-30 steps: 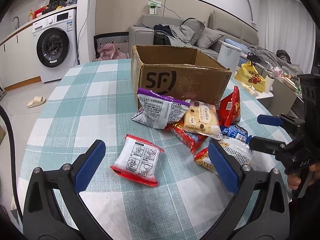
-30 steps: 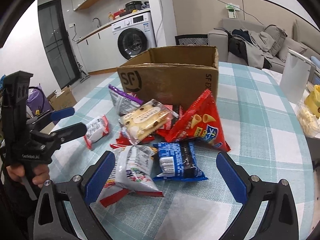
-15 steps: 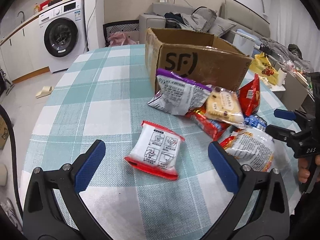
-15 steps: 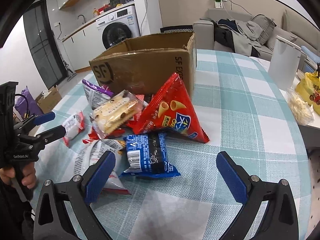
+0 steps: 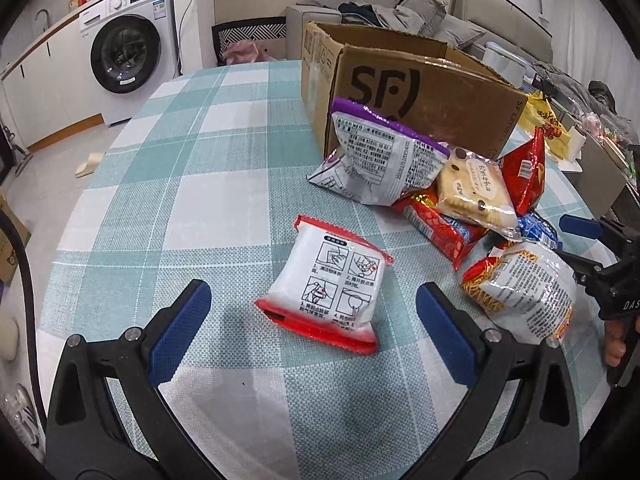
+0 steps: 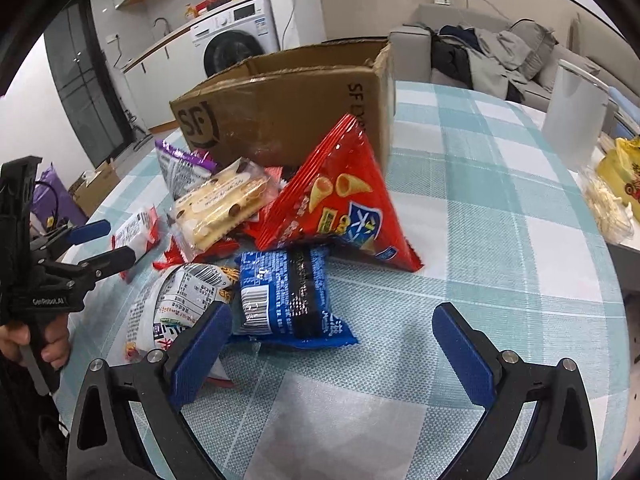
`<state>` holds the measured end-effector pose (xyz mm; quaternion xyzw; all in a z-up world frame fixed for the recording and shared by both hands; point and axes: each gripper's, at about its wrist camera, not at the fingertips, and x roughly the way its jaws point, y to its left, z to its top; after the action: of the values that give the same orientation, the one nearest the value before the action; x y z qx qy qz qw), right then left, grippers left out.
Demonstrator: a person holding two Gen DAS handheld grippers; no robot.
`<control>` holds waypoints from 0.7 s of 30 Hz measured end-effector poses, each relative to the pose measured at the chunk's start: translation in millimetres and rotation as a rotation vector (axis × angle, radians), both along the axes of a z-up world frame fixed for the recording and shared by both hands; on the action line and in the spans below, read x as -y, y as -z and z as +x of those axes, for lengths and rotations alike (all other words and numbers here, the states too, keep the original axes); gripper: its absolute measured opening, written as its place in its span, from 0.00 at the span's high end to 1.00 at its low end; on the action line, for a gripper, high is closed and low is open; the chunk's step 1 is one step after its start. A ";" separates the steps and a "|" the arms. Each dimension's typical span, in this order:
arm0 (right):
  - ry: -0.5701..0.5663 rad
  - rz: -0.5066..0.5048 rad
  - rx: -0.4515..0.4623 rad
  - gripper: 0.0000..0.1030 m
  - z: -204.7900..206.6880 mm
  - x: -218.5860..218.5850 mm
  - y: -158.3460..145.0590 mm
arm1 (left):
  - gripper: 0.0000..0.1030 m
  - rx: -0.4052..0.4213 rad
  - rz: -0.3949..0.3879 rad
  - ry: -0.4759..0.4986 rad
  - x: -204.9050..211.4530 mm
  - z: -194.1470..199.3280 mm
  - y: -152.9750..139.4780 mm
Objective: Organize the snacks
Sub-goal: 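Move both tools back toward the remaining snack pile, then grasp the white bag with red ends with left tool while right grasps blue biscuit pack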
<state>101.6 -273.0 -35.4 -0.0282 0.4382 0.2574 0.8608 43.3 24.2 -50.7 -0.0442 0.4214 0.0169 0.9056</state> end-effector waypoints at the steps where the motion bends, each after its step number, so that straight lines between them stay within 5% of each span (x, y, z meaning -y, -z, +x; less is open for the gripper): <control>1: -0.005 0.000 -0.007 0.01 1.2 -1.0 1.7 | 0.01 -0.005 -0.004 0.002 -0.4 1.2 1.2; 21: -0.081 0.034 -0.017 0.39 4.0 -17.1 4.1 | 0.01 -0.048 -0.056 0.012 -6.7 12.8 13.4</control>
<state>105.7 -255.9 -39.5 -0.0288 0.4395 0.2998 0.8463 56.1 30.9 -64.1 -0.0666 0.4438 0.0005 0.8937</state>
